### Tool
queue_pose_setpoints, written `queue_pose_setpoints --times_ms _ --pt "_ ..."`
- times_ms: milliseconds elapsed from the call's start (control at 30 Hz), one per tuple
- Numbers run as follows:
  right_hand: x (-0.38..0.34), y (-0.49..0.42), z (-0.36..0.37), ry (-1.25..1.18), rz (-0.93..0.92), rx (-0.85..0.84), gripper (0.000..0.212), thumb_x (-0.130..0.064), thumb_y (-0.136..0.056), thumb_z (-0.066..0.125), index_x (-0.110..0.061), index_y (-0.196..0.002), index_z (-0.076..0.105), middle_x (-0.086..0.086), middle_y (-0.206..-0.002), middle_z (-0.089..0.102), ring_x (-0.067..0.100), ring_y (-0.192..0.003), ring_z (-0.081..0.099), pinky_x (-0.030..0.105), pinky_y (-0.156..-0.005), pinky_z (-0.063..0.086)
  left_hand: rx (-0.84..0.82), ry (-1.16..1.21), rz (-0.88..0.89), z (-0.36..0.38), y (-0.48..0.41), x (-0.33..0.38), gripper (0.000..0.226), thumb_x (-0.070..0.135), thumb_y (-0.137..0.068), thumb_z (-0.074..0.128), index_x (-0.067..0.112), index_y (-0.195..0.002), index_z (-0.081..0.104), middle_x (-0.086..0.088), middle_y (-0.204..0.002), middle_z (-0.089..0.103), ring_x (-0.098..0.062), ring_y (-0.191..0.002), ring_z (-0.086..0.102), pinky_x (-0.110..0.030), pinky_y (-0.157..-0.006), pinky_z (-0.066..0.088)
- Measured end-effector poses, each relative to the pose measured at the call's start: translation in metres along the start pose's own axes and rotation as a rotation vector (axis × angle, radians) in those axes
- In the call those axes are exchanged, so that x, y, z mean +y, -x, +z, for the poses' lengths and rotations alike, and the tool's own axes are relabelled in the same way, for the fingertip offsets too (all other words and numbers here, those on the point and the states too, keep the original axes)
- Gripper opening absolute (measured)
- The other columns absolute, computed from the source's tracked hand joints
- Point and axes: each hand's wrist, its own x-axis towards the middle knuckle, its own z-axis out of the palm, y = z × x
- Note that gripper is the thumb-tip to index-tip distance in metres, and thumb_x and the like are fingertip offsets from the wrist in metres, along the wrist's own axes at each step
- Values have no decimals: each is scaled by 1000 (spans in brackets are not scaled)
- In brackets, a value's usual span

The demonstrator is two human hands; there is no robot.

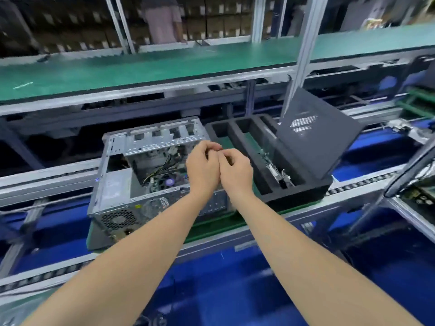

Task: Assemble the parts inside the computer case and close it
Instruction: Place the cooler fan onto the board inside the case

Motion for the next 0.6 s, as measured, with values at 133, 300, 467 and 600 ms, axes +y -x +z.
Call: queue_pose_setpoints --times_ms 133,300,467,600 --pt "45 -53 -87 31 85 80 13 -29 -98 63 -28 -92 74 -12 -86 73 7 -84 67 27 -69 51 -194 -27 -6 106 5 8 27 8 -91 49 27 -87 68 13 -87 70 2 -80 62 -9 -64 45" --pt "101 -110 -176 66 233 165 12 -24 -95 66 -23 -93 78 -4 -84 77 21 -86 74 44 -84 61 -375 -167 -57 200 0 0 32 3 -93 48 25 -94 71 9 -93 71 0 -77 63 -8 -62 44" --pt "147 -155 -226 223 319 116 21 -11 -95 61 -17 -105 79 3 -97 77 24 -101 71 36 -94 57 -374 -274 -200 240 -17 -25 37 -1 -94 45 24 -95 72 4 -104 71 0 -81 60 -5 -55 40" --pt "175 -181 -216 459 328 -147 25 -6 -92 68 -12 -113 78 5 -112 75 23 -107 69 24 -91 51 -453 -377 -218 254 -31 -39 38 -5 -91 44 18 -99 73 0 -109 71 -13 -99 62 -20 -81 45"
